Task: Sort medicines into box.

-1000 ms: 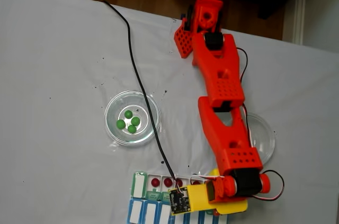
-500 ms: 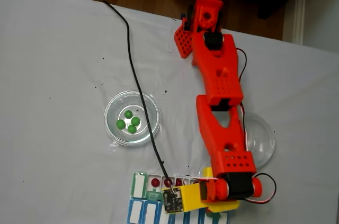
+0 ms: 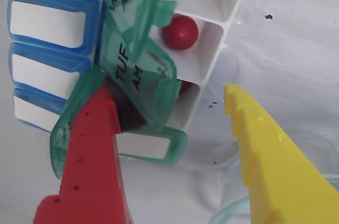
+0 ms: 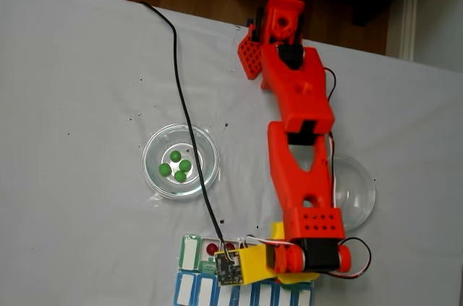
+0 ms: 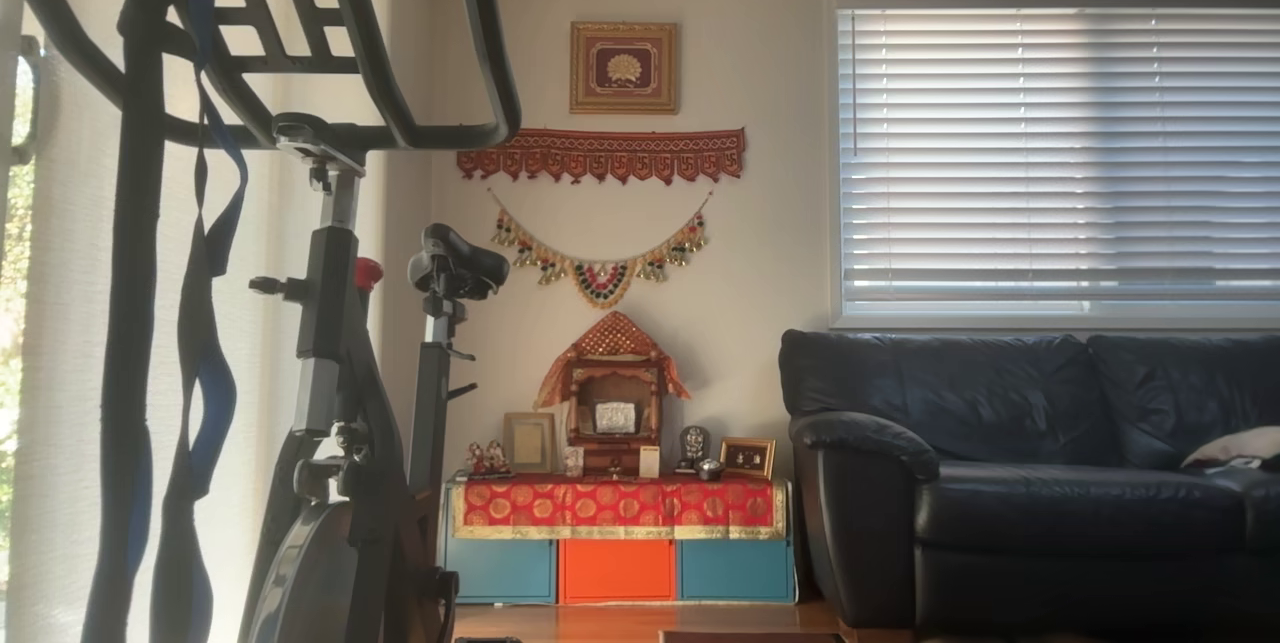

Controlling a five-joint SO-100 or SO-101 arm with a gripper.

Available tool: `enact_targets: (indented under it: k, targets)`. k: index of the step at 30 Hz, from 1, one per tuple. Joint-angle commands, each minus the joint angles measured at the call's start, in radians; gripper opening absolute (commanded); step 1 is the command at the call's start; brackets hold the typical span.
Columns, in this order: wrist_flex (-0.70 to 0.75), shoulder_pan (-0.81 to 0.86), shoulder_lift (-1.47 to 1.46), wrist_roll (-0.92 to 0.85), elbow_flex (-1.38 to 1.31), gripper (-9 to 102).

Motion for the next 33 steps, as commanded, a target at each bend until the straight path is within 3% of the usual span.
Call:
enact_targets:
  k: [1, 5, 9, 15, 23, 33]
  targets:
    - [0.034, -0.011, 0.276, -0.071, 0.106, 22]
    - [0.034, 0.011, 0.385, -0.098, 0.193, 8]
    - [0.034, 0.075, 0.506, -0.195, 0.342, 3]
    - [0.021, 0.265, 0.661, -0.377, 0.543, 1]
    - [-0.144, 0.574, 0.827, -0.640, 0.799, 1]
    - [-0.403, 0.660, 1.006, -0.713, 1.193, 1]
